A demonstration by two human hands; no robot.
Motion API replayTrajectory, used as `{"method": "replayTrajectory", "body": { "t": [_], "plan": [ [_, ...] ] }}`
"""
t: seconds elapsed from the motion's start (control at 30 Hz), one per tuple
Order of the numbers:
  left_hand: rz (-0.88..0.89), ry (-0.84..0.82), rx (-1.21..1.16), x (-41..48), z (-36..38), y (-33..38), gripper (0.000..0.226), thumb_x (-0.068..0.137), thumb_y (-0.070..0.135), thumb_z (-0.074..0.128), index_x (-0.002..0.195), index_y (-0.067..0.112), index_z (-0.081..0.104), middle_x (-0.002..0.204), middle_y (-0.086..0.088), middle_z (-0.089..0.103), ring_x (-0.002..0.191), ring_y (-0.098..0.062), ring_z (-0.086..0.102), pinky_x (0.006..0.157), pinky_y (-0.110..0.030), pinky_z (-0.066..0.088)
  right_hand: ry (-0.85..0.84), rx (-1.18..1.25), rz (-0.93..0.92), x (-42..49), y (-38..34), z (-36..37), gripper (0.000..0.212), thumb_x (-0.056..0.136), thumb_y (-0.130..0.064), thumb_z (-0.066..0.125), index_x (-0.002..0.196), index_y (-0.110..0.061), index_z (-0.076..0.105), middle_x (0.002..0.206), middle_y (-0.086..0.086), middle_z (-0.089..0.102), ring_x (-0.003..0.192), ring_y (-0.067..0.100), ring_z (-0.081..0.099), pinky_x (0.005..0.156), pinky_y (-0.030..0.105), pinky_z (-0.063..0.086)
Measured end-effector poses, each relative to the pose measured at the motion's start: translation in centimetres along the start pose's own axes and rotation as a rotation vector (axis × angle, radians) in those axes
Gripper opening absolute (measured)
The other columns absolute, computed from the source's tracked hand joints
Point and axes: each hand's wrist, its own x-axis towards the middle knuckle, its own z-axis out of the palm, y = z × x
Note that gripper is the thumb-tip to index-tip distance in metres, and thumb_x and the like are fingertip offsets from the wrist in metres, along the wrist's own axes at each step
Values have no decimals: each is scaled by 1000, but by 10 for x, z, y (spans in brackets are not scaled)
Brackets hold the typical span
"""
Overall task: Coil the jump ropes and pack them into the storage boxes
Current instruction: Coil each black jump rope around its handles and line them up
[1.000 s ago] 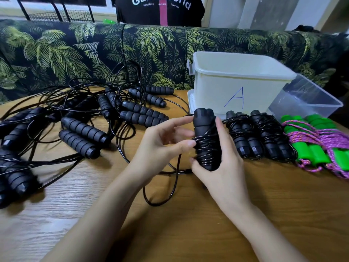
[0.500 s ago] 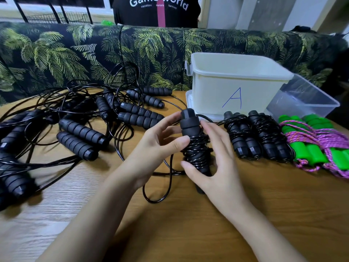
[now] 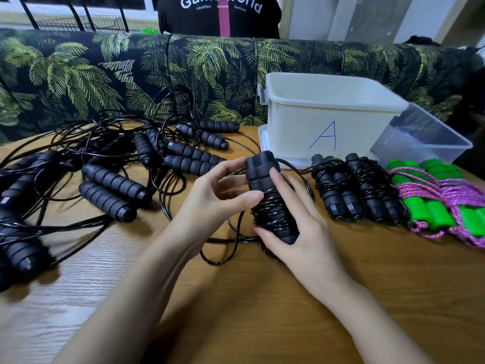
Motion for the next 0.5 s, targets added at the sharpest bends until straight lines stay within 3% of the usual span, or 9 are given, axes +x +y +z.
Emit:
{"method": "replayTrajectory", "body": {
  "t": [0.1,0.27,0.4,0.5],
  "plan": [
    [7,-32,-30,0,-2,7,58,74,11,71,130,15,55,98,0,76,95,-12,71,79,-19,53,-25,161,33,3,-3,-4,84,78,-7,77,149,-28,36,151,-9,40,138,-8,34,106,5,27],
    [12,24,-42,1,-4,7,49,70,17,73,117,19,58,77,6,72,79,-8,68,76,-21,52,-98,361,72,4,-6,-8,81,81,-11,73,147,-37,34,143,-33,41,138,-1,39,109,14,32],
    [3,121,-15,1,-1,2,52,66,25,78,116,23,61,78,5,71,85,-11,68,81,-27,52,-73,126,73,2,0,-6,80,86,-24,71,152,-36,28,155,-16,28,143,0,27,113,13,24],
    [5,223,-22,1,5,-1,52,67,19,82,115,21,64,74,7,70,81,-6,68,73,-17,51,30,-115,5,1,4,0,74,87,-30,66,153,-28,33,149,-7,33,138,11,35,113,17,28]
  ]
}}
